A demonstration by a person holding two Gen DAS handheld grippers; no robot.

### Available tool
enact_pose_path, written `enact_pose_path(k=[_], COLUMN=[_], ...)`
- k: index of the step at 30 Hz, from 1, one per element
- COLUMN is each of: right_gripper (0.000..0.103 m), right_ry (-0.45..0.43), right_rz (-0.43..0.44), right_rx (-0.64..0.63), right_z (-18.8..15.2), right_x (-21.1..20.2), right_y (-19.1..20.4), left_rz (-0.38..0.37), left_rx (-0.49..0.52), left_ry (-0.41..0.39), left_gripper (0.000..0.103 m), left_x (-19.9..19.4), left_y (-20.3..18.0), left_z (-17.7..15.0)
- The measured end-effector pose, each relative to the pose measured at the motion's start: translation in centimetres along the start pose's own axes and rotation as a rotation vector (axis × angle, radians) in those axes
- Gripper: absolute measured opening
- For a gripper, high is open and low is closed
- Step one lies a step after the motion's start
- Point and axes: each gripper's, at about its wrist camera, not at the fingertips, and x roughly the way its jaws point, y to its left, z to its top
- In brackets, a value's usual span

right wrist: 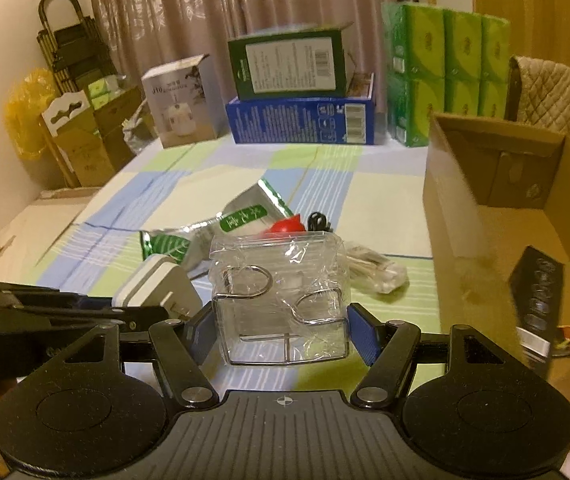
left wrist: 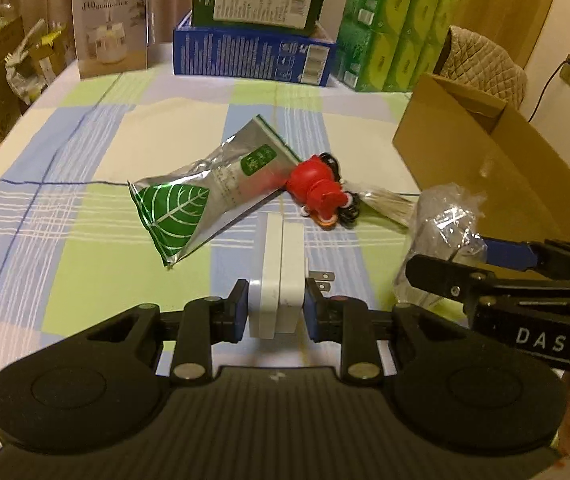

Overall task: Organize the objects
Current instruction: 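Lift the clear container and white adapter and carry both toward the cardboard box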

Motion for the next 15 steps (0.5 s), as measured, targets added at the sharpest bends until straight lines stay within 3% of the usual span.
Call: enact_pose_path(k=[15], right_gripper=[0.065], right_ry=[-0.034], right_rz=[-0.013], right_rx=[0.007], right_z=[-0.8], right_x=[-8.8], right_y=[1.1], left_rz=[-0.001], left_rx=[-0.022], left_ry=[-0.058], left_gripper=[0.024], left_x=[-9.4], left_y=[-3.3], left_z=[-1.3])
